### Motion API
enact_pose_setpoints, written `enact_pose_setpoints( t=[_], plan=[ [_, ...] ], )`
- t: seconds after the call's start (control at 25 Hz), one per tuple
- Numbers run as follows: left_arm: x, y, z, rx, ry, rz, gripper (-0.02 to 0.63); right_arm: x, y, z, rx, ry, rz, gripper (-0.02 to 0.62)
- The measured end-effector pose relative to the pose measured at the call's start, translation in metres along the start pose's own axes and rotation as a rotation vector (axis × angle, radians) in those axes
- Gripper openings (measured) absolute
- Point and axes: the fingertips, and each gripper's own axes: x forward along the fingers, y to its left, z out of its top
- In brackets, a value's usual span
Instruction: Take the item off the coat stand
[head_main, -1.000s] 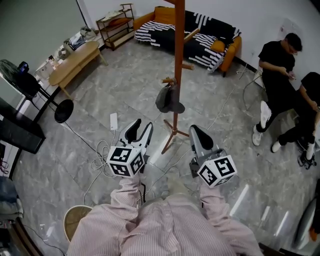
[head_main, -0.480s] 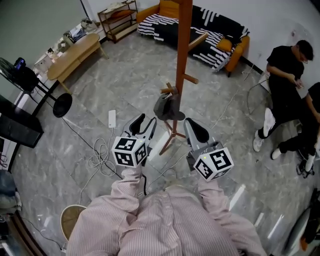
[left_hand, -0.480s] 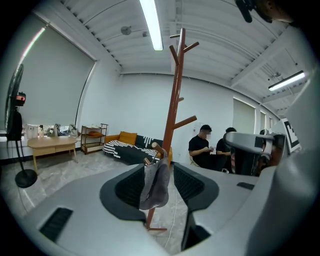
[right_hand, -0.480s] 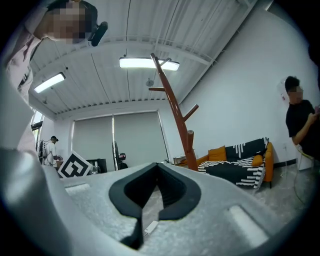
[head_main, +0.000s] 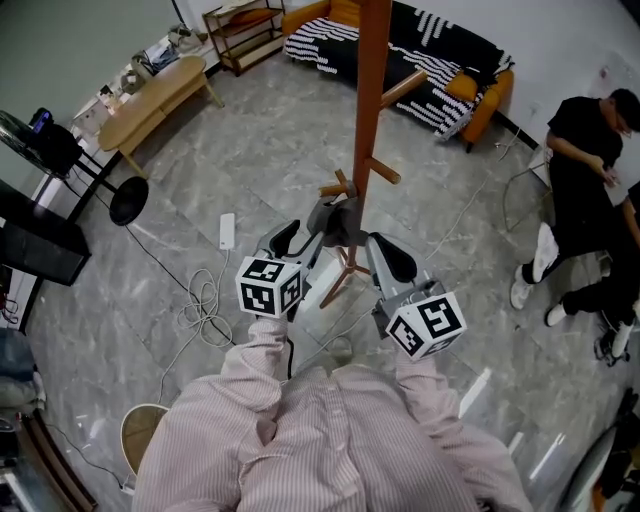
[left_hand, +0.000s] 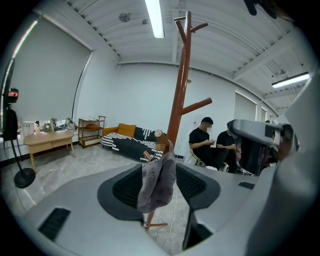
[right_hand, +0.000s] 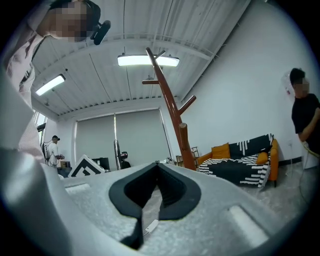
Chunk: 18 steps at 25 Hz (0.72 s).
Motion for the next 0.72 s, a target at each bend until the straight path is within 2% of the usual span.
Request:
enact_pose_setpoints(
  t=[0.4, 0.6, 0.72],
  plan=[
    [0.058, 0.01, -0.022, 0.015, 0.153, -0.051, 0.218, -0.001, -0.02, -0.011, 0.06, 0.031, -0.057, 0.005],
    [0.079, 0.017, -0.033, 0.006, 0.201, -0.052, 0.218, 0.0, -0.029, -0.019, 0.074, 0.042, -0.08, 0.005],
    [0.082, 0.018, -0.036, 0.012, 0.22, -0.047, 0.164, -0.002, -0.031, -0.022, 0.088, 0.045, -0.099, 0.005]
  ],
)
